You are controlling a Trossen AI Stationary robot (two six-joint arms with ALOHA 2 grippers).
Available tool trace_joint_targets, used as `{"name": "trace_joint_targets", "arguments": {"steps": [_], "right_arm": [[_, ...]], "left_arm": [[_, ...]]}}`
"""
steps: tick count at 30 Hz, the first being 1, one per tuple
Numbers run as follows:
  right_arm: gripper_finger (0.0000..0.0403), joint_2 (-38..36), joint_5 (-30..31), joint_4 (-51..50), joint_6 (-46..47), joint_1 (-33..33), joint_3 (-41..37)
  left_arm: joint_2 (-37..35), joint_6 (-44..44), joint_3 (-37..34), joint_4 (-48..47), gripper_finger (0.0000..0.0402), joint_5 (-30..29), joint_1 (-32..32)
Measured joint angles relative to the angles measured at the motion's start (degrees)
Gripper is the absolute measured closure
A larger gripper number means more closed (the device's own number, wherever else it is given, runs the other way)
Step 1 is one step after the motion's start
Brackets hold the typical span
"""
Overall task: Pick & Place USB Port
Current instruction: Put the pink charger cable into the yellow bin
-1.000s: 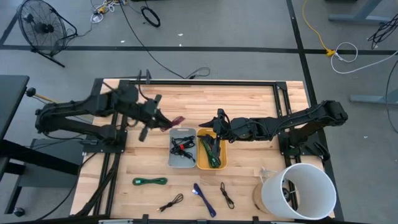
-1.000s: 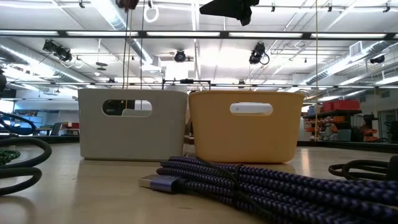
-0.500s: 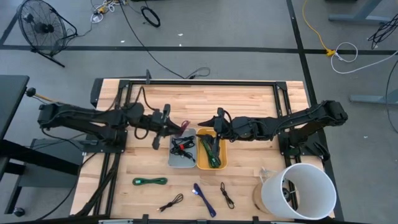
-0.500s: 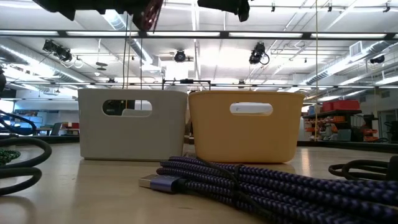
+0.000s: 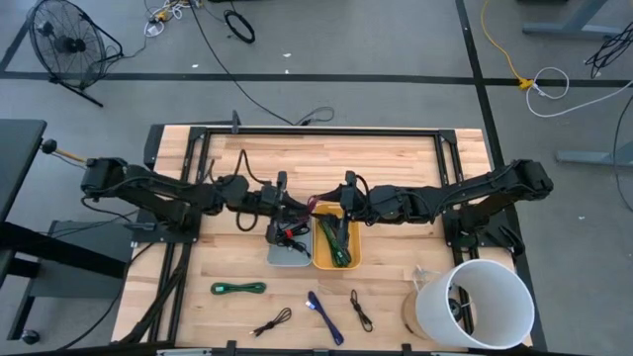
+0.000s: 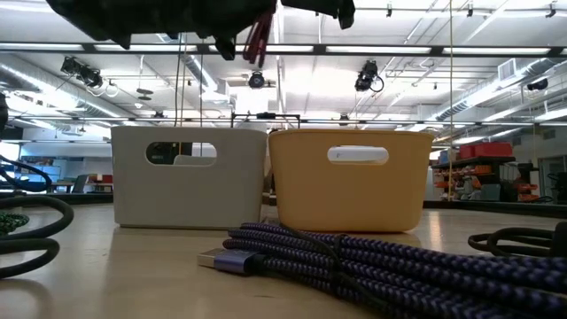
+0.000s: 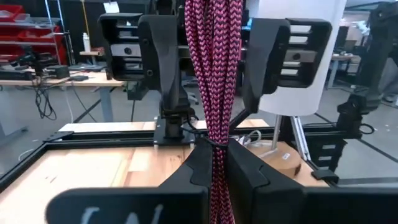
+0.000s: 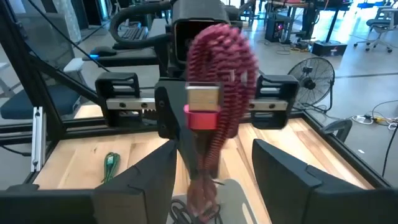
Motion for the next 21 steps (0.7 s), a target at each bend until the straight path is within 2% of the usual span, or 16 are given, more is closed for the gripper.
{"name": "trace_joint_targets", "arguments": {"steps": [8, 12, 16, 17, 21], "right_arm": [[0.0205, 0.00, 0.00, 0.71, -0.12, 0.00, 0.00], [0.0264, 0.00, -0.07, 1.11, -0.20, 0.00, 0.00], [0.0370, -0.02, -0.50, 1.02, -1.08, 0.00, 0.00], [0.0383, -0.02, -0.44, 0.95, -1.51, 0.00, 0.00], [0.0386, -0.02, 0.75, 0.86, -1.09, 0.02, 0.00]], "left_arm": [[2.21, -0.18, 0.00, 3.14, 0.0377, -1.66, 0.00], [3.55, -0.61, 0.02, 4.52, 0.0368, -1.67, -0.02], [3.62, -0.12, 0.01, 4.59, 0.0349, -1.68, 0.02], [3.58, -0.02, 0.02, 4.54, 0.0345, -1.65, 0.02], [3.52, -0.02, 0.00, 5.13, 0.0337, -1.71, 0.02]]}}
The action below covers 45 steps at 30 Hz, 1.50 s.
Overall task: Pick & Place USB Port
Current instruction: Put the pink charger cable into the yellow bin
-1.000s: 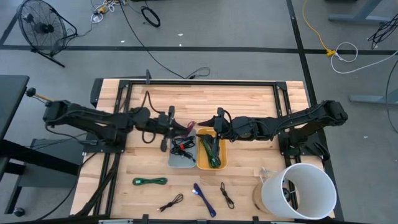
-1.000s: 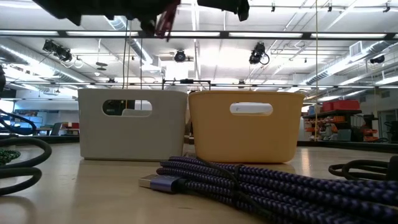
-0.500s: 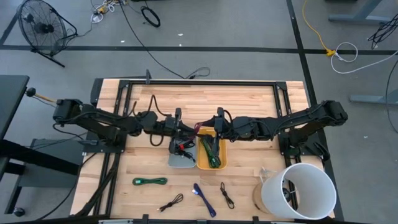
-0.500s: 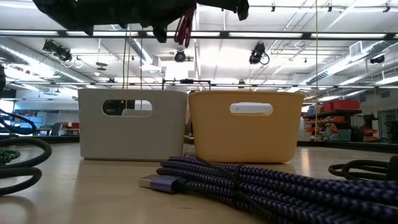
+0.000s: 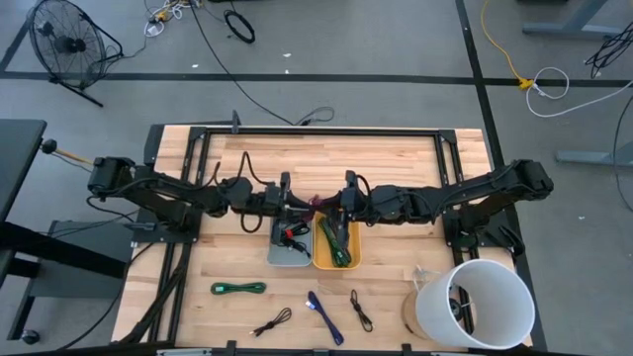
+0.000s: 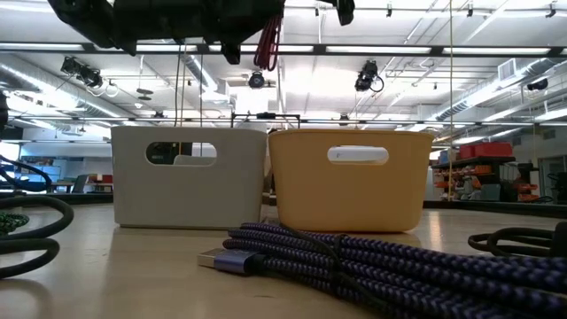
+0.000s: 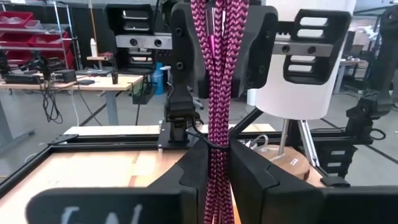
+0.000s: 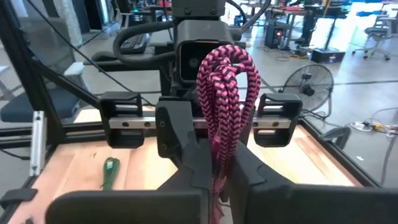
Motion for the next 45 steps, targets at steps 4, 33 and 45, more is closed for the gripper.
{"name": "trace_joint_targets", "arguments": {"steps": [4, 33, 45], "right_arm": [[0.0393, 0.00, 1.14, -0.96, 0.20, -0.02, 0.06], [0.0393, -0.17, 2.92, -34.53, 42.26, 7.12, 0.00], [0.0350, 7.39, 0.62, -35.04, 45.13, 7.69, 0.00]], "left_arm": [[0.00, 1.35, 0.00, -0.20, 0.0335, -0.17, 0.02], [-6.63, 8.33, 0.04, -14.14, 0.0333, 0.07, -0.07], [-6.63, 8.24, 0.04, -14.54, 0.0333, 0.13, -0.07]]}}
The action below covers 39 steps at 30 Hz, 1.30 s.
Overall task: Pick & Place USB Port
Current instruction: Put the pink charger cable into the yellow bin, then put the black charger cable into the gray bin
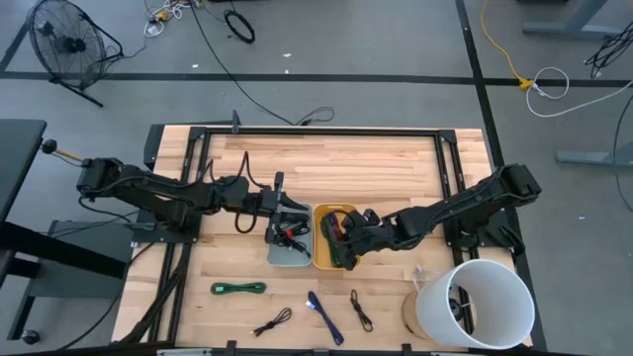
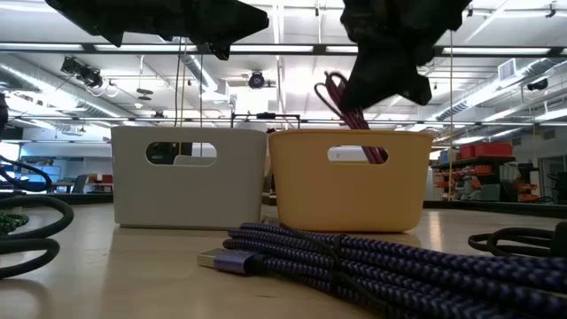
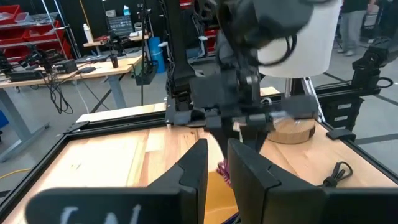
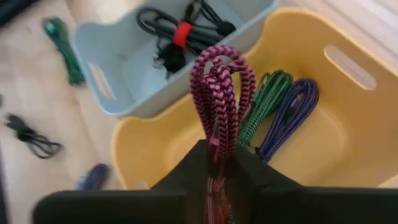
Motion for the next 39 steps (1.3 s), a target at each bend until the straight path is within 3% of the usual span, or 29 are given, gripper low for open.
{"name": "trace_joint_targets", "arguments": {"steps": [7, 12, 16, 26, 33, 39], "right_arm": [[0.0256, 1.83, 1.28, -2.00, -1.55, -0.60, 0.00], [0.0223, 1.07, 4.18, 0.92, -5.23, -0.96, 0.00], [0.0218, 1.03, 0.09, 1.42, -6.38, -0.98, 0.00], [0.0227, 0.39, -17.37, 11.45, -6.40, 0.84, 0.04], [0.0230, 0.41, -18.62, 20.74, -6.32, 7.03, 0.04], [0.0230, 0.41, -12.72, 19.97, -2.88, 11.80, 0.04]], "left_arm": [[0.02, 0.00, 0.00, 0.04, 0.0333, -0.02, 0.00], [0.02, -0.01, 0.00, 0.04, 0.0333, -0.02, 0.00], [0.02, -0.74, 0.00, 0.07, 0.0333, -0.02, 0.00], [0.04, -1.35, 0.00, 0.20, 0.0333, -0.07, 0.02], [0.04, -2.95, 0.00, 0.15, 0.0333, -0.04, 0.02], [0.04, -4.36, 0.00, 0.13, 0.0333, -0.07, 0.02]]}}
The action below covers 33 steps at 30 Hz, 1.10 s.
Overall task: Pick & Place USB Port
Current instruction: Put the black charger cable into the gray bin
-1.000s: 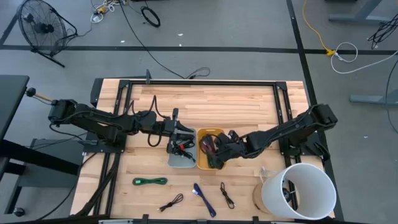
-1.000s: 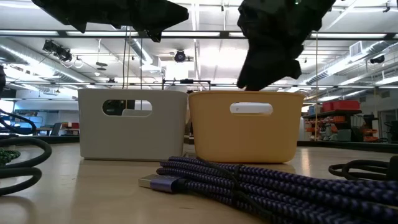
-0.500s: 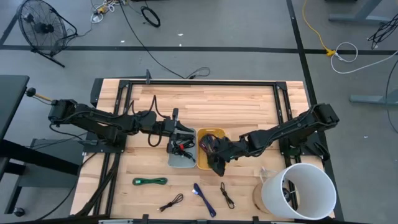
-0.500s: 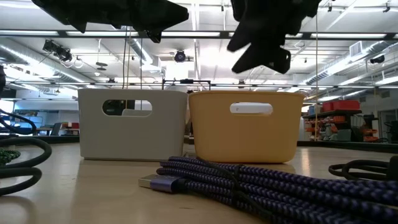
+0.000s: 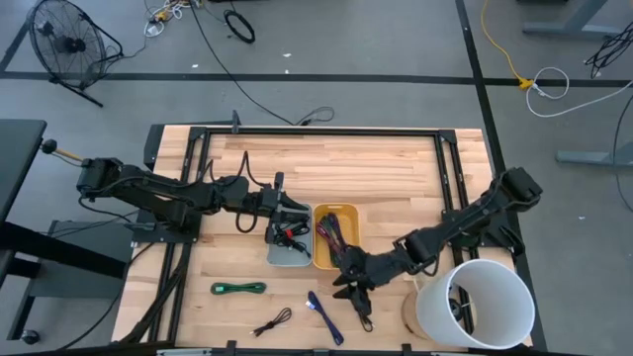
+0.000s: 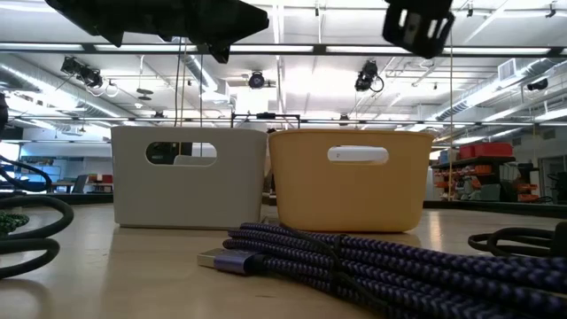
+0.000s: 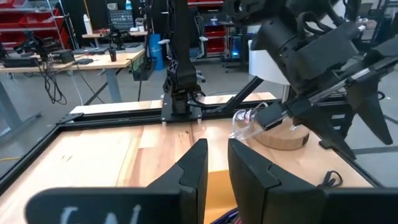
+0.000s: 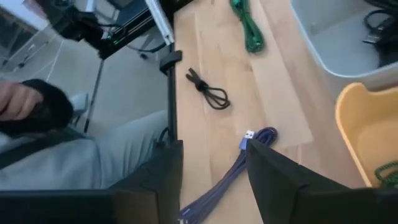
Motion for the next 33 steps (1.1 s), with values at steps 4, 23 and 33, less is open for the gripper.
{"name": "trace_joint_targets", "arguments": {"steps": [4, 23, 33], "right_arm": [[0.0230, 0.00, 3.73, -1.61, 2.32, 3.06, 0.00], [0.0230, 2.99, 7.73, -16.95, 11.98, 6.56, -0.04], [0.0230, 9.57, 2.90, -17.29, 15.97, 6.37, -0.04]], "left_arm": [[0.00, -1.57, 0.00, -0.03, 0.0333, 0.02, 0.00], [0.00, -2.01, -0.02, -0.04, 0.0333, -0.20, -0.37], [0.02, -3.05, -0.04, -0.59, 0.0333, -0.20, -0.37]]}}
